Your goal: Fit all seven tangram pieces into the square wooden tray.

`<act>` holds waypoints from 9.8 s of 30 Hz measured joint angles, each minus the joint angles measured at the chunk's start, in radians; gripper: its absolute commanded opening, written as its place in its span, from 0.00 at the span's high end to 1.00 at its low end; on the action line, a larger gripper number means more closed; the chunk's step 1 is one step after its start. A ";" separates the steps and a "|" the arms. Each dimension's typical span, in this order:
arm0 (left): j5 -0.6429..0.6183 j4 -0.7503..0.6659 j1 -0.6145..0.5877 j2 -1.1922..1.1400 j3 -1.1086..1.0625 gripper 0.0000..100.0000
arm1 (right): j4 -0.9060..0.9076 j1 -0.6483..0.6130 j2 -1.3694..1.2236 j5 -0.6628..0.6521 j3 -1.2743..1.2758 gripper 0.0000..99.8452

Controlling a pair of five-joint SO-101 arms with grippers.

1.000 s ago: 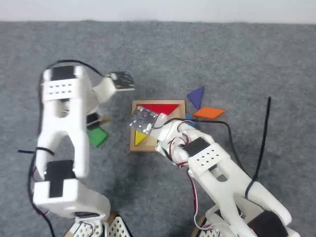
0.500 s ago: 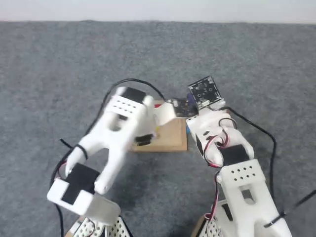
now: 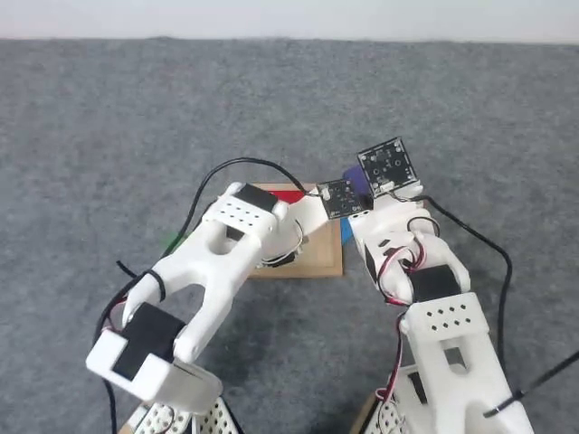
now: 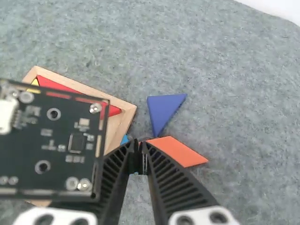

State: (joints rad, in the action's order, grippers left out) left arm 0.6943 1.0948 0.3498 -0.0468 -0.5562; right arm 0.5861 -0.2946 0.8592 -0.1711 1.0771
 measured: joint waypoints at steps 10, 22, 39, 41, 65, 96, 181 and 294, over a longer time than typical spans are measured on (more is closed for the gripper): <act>0.032 -0.006 -0.009 -0.008 -0.012 0.99 | 0.000 0.000 0.000 0.000 0.000 0.99; 0.052 0.080 0.006 -0.118 0.084 0.98 | 0.002 0.011 -0.002 0.000 0.015 0.99; 0.060 0.080 -0.008 -0.121 0.091 0.85 | 0.002 0.011 -0.002 0.000 0.015 0.99; 0.037 0.080 -0.003 -0.121 0.091 0.85 | 0.002 0.011 -0.002 0.000 0.015 0.99; -0.152 0.075 -0.058 -0.137 0.132 0.85 | 0.000 0.041 0.063 0.003 0.011 0.99; -0.324 -0.081 -0.135 0.213 -0.117 0.85 | 0.000 -0.023 -0.238 -0.038 -0.104 0.99; -0.825 -0.359 -0.783 0.864 -0.638 0.85 | 0.298 -0.482 -0.965 -0.873 -0.601 0.92; -0.758 -0.302 -0.732 0.864 -0.644 0.76 | 0.138 -0.288 -0.532 -0.365 -0.252 0.96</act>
State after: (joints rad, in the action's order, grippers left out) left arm -0.0637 0.7925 -0.3821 0.8170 -1.2006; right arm 0.7242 -0.5831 0.3268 -0.5363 0.8255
